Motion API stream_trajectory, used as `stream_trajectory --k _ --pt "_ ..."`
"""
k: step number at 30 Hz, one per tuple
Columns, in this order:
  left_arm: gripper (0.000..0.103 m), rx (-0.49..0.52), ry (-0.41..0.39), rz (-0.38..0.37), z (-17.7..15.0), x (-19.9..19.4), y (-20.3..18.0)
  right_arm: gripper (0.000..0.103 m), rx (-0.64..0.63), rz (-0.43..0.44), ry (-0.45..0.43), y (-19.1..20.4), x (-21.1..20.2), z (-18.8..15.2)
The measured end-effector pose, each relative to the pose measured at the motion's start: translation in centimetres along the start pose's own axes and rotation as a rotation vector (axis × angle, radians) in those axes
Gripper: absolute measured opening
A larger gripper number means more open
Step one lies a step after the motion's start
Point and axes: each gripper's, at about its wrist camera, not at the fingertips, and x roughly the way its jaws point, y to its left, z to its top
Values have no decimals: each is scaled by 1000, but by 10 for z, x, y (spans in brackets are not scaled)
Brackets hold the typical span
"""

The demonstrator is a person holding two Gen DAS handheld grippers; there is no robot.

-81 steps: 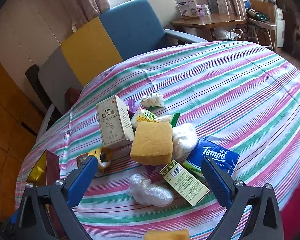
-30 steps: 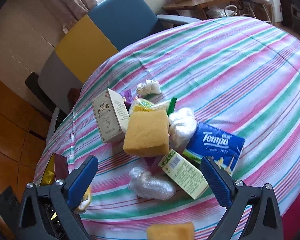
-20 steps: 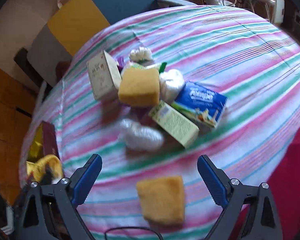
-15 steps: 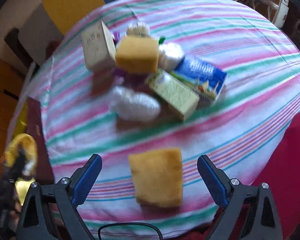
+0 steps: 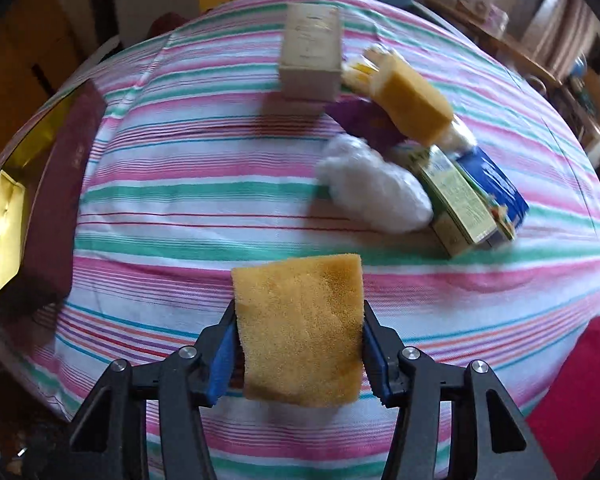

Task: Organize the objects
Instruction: 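Lower the sock bundle into the gold tray and open the left tool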

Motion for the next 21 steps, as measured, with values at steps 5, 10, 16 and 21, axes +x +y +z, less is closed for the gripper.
stream_trajectory --k 5,10,16,21 --pt "43 -48 14 142 26 28 58 55 -38 8 -30 5 0 2" --pt "45 -93 54 228 43 66 91 55 -38 9 -34 1 5 -2" --pt "53 -95 100 303 51 101 104 55 -37 5 -30 10 3 6" --pt "59 -88 59 297 52 92 104 55 -48 -6 -29 12 4 6"
